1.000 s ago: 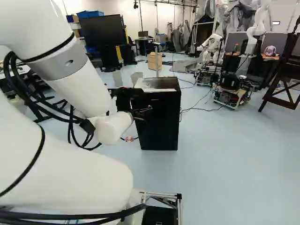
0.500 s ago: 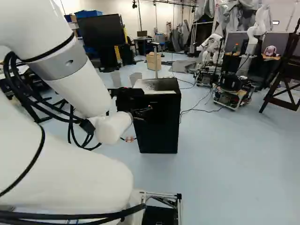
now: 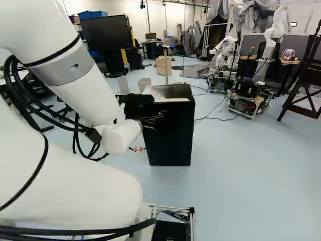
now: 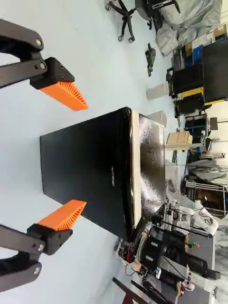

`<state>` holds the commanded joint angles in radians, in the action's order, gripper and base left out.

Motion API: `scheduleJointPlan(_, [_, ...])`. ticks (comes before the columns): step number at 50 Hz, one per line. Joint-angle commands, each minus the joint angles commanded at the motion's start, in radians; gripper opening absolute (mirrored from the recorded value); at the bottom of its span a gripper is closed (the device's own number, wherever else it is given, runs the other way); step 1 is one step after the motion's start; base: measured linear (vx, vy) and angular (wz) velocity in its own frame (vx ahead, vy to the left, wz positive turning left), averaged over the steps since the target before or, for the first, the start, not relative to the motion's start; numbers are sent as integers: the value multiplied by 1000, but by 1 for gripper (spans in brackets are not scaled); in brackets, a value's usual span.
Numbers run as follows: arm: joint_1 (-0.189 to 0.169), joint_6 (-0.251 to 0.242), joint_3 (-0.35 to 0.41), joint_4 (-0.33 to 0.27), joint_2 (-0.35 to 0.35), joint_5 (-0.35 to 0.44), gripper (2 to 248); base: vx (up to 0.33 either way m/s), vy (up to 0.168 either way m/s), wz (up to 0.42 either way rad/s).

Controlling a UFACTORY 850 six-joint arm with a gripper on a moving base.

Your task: Grab a drink from the fridge

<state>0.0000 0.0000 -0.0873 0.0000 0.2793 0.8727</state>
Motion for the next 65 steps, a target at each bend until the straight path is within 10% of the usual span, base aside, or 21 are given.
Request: scheduleJointPlan(65, [0, 0, 0, 0, 0, 0, 247, 36, 96, -18])
